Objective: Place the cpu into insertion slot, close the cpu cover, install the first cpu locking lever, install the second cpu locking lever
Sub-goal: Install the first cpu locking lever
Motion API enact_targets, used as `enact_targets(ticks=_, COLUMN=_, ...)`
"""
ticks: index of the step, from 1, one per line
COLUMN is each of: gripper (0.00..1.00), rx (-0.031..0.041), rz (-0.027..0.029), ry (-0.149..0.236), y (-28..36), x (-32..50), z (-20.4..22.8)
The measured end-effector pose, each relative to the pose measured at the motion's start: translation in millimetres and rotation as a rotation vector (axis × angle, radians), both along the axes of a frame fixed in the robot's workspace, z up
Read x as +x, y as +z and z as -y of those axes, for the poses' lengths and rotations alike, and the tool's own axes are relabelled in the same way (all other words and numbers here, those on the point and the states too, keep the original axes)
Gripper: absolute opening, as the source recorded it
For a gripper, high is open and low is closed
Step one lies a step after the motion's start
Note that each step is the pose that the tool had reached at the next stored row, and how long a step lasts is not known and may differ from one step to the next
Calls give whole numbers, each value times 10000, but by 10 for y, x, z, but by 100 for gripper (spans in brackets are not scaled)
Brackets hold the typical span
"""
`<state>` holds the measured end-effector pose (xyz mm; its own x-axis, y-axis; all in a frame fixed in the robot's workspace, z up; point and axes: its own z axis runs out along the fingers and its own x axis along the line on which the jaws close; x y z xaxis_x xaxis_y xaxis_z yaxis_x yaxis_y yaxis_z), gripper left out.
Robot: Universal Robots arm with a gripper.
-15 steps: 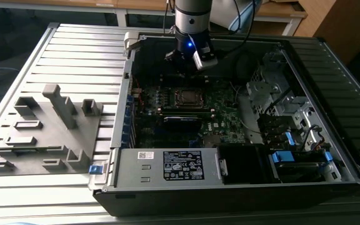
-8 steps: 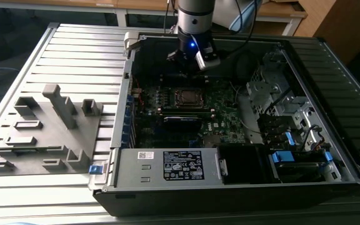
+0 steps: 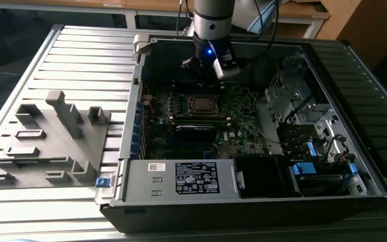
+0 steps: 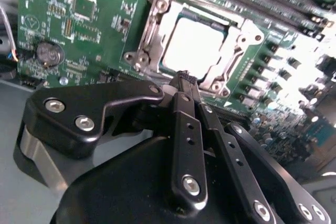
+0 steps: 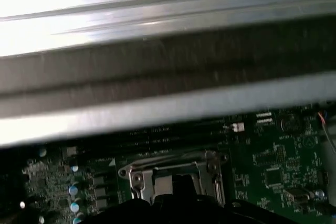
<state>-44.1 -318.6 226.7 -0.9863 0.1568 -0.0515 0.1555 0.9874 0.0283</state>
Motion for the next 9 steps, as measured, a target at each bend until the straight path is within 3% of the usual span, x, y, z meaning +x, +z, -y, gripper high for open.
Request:
enact_targets(ticks=5, gripper=11, rx=0, rz=0, ry=0, y=0, x=1, z=109)
enact_targets(ticks=9, gripper=11, rx=3, rz=1, ry=-1, y=-1, x=1, z=146)
